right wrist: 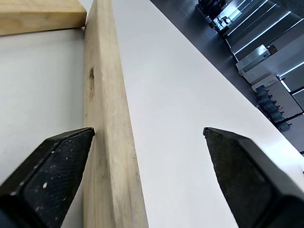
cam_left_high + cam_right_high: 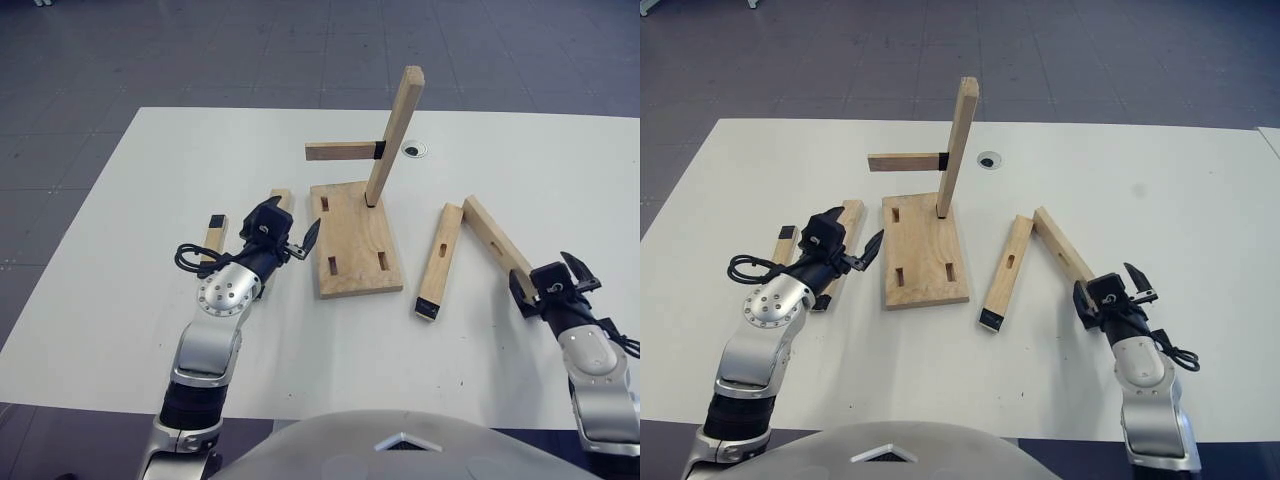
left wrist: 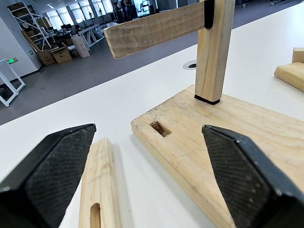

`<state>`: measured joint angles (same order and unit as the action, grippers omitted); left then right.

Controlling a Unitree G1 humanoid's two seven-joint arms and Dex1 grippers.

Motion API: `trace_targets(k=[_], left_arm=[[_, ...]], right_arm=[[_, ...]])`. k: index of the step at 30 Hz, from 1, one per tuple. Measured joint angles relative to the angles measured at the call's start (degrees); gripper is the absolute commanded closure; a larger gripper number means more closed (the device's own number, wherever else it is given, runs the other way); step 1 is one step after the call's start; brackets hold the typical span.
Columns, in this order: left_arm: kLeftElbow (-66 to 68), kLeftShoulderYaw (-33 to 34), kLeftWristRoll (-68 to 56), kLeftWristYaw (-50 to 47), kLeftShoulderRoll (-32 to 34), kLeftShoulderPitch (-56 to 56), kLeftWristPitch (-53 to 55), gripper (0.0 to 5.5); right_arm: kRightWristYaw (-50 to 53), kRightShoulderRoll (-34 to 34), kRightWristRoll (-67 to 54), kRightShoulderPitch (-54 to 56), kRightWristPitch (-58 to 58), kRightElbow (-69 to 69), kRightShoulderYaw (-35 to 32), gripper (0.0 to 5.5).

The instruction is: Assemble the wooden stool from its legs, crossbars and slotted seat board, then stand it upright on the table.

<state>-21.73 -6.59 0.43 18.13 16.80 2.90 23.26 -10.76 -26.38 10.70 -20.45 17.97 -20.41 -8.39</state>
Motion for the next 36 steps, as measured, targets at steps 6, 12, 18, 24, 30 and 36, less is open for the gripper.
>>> trace_targets(k=[6, 12, 18, 24, 30, 36], left_arm=[[-0.01, -0.34, 0.02, -0.04, -0.2, 0.23, 0.0, 1.35], [-0.01, -0.3, 0.29, -0.08, -0.36, 0.26, -0.01, 1.35], [-0.03, -0.05, 0.48, -0.18, -0.46, 0.71, -0.02, 1.35], [-0.01, -0.02, 0.48, -0.16, -0.48, 0.69, -0.03, 1.35], [-0.02, -0.02, 0.49, -0.15, -0.47, 0.68, -0.03, 1.35], [-0.02, -0.03, 0.49, -0.16, -0.48, 0.68, -0.03, 1.35]], right_arm=[[-1.13, 1.78, -6.48, 6.2, 3.89, 4.64, -4.44, 1.26], [-6.42, 2.77, -15.29, 7.07, 5.22, 3.53, -6.77, 1.26], [-14.89, -1.38, -25.47, 7.6, 8.49, 10.68, -13.96, 1.26], [-20.46, -6.27, -25.53, 9.86, 8.17, 17.4, -12.48, 1.26], [-24.85, -8.39, -25.33, 7.32, 5.85, 20.51, -11.51, 1.26], [-26.82, -10.85, -24.46, 7.77, 3.37, 23.65, -9.89, 1.65]])
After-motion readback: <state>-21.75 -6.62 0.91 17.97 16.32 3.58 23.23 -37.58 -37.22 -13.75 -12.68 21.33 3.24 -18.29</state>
